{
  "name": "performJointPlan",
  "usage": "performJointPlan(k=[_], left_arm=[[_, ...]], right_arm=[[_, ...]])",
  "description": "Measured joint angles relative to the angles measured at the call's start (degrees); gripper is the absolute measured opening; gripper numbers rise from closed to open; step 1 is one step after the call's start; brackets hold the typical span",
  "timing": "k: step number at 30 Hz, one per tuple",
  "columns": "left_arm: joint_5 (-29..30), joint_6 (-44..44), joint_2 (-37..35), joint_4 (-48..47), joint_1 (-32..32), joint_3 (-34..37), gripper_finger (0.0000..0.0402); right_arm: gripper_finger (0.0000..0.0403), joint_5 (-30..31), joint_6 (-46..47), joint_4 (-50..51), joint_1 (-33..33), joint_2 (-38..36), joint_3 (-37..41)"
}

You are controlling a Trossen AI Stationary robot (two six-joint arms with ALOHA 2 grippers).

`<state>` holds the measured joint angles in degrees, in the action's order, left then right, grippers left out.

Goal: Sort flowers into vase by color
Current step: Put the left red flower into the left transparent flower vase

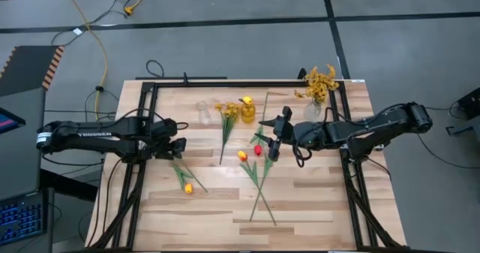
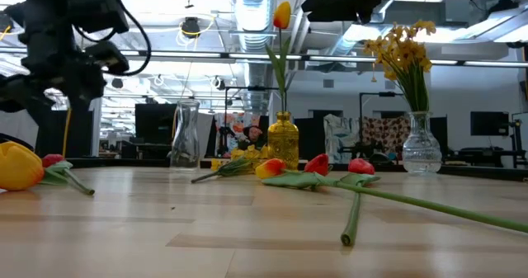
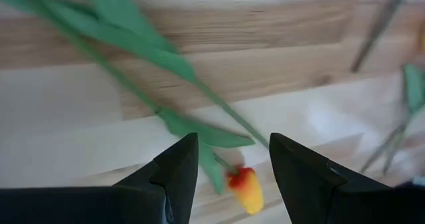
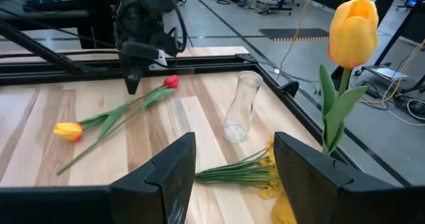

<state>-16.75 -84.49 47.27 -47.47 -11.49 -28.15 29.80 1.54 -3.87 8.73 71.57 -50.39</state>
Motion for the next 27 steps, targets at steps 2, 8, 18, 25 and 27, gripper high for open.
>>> performJointPlan(k=[2,8,18,25,27], left_arm=[[-0.02,-2.04,0.34,1.19,0.00,0.92,0.0174],[0.59,-7.98,1.99,2.30,1.48,2.35,0.0174],[4.00,-12.83,9.96,8.21,3.80,2.35,0.0174],[4.00,-12.24,15.85,8.79,3.82,2.35,0.0174],[4.15,-11.73,17.13,9.25,3.82,2.35,0.0174]], right_arm=[[0.0230,0.02,0.00,0.08,0.00,0.00,0.00],[0.0230,0.02,0.01,0.41,-0.10,0.00,0.00],[0.0230,0.02,0.00,0.63,-0.10,0.02,0.00],[0.0230,0.04,0.00,1.50,-0.10,0.02,0.00],[0.0230,0.04,0.00,1.78,-0.13,0.02,0.00]])
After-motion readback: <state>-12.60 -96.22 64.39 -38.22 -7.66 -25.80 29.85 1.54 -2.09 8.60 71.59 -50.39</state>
